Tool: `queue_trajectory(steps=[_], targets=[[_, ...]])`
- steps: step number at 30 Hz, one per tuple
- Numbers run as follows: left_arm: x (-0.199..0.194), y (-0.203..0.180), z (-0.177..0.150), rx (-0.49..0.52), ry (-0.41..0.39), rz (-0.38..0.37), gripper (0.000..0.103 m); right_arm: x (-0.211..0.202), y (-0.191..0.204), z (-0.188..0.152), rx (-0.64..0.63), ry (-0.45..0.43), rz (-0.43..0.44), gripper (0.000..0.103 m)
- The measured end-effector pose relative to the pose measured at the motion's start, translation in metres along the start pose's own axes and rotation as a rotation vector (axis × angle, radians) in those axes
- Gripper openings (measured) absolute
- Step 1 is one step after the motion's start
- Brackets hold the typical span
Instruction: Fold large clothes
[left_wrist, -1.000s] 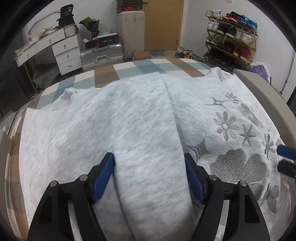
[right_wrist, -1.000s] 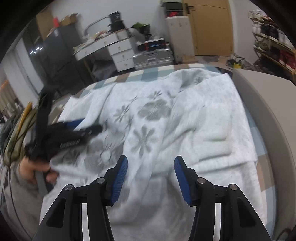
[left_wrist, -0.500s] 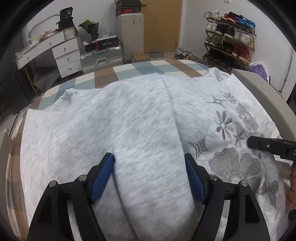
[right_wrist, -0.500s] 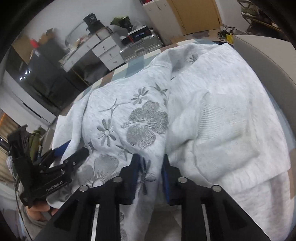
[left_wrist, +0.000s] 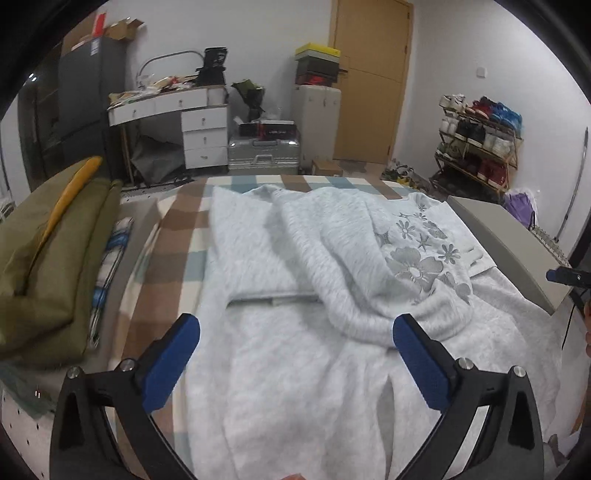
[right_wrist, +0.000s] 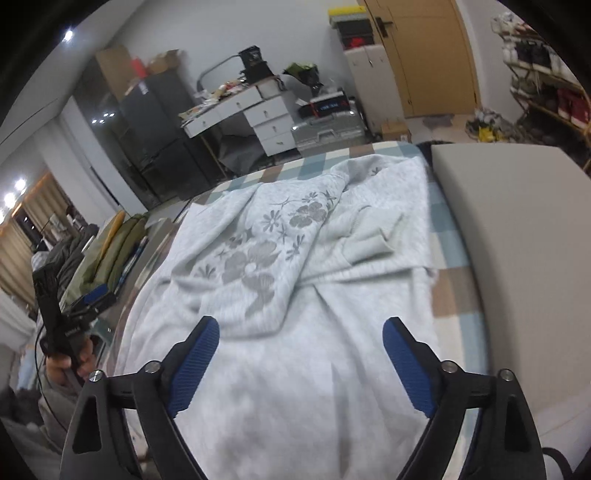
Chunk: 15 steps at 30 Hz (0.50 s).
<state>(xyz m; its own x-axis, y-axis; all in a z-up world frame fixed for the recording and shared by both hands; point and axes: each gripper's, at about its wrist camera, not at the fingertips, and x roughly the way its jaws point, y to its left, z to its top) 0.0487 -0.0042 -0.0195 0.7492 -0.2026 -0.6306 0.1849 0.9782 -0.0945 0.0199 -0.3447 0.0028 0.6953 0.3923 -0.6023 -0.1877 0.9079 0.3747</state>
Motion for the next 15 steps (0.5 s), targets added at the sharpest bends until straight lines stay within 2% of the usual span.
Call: queue_trajectory(steps=[4, 6, 8, 12, 15], targets=[[-0.02, 0.024, -0.035, -0.119, 0.024, 0.053, 0.102, -0.026, -0.017, -0.042, 0.024, -0.01, -0.032, 0.093], [-0.026, 0.03, -0.052, -0.166, 0.019, 0.078, 0.102, -0.03, -0.031, -0.061, 0.062, 0.005, -0.039, 0.093], [-0.028, 0.038, -0.069, -0.212, 0.047, 0.087, 0.102, -0.03, -0.042, -0.08, 0.104, 0.023, -0.033, 0.093], [-0.024, 0.054, -0.093, -0.295, 0.135, 0.065, 0.102, -0.03, -0.063, -0.118, 0.195, 0.037, 0.011, 0.093], [-0.019, 0.058, -0.104, -0.325, 0.189, 0.009, 0.101, -0.018, -0.068, -0.128, 0.226, 0.071, 0.089, 0.093]])
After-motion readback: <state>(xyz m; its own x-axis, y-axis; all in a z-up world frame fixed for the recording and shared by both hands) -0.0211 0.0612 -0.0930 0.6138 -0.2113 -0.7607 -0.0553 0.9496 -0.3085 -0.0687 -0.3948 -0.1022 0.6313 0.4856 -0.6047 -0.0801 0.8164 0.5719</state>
